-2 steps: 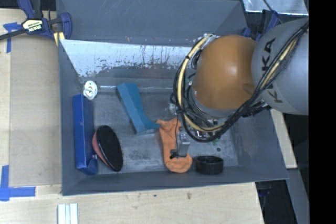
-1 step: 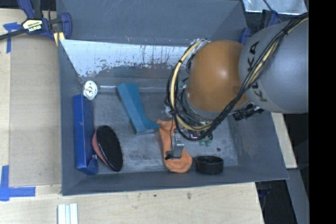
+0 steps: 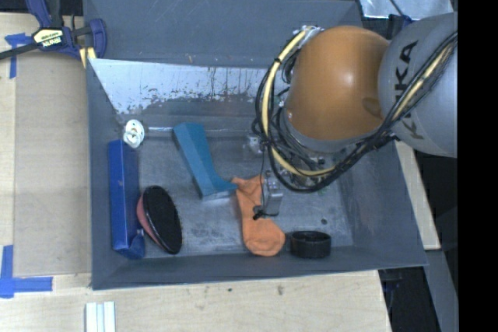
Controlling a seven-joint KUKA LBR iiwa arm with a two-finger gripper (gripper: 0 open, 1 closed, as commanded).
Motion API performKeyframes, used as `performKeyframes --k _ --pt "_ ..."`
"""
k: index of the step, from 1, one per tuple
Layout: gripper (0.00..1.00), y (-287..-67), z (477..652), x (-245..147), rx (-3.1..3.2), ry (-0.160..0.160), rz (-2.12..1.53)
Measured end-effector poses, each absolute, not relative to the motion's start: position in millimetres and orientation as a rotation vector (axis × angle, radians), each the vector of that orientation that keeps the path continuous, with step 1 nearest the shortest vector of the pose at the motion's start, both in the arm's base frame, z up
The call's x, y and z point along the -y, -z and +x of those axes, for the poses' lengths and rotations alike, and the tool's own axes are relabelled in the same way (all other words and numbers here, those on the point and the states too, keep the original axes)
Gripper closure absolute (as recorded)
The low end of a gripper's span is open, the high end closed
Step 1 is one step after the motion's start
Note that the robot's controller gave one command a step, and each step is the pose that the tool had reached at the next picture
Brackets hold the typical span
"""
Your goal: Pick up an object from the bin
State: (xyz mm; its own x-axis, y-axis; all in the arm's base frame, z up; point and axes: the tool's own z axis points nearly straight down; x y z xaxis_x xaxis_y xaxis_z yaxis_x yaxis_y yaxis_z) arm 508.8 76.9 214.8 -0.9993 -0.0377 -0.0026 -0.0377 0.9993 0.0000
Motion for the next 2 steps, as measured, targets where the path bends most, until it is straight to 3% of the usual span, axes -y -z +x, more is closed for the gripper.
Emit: performKeyframes --k 1,2 --pt "0.0 -184 553.3 -54 -3.133 -0.002 0.016" --pt "0.0 -120 563.5 -68 -3.131 -0.001 0.112"
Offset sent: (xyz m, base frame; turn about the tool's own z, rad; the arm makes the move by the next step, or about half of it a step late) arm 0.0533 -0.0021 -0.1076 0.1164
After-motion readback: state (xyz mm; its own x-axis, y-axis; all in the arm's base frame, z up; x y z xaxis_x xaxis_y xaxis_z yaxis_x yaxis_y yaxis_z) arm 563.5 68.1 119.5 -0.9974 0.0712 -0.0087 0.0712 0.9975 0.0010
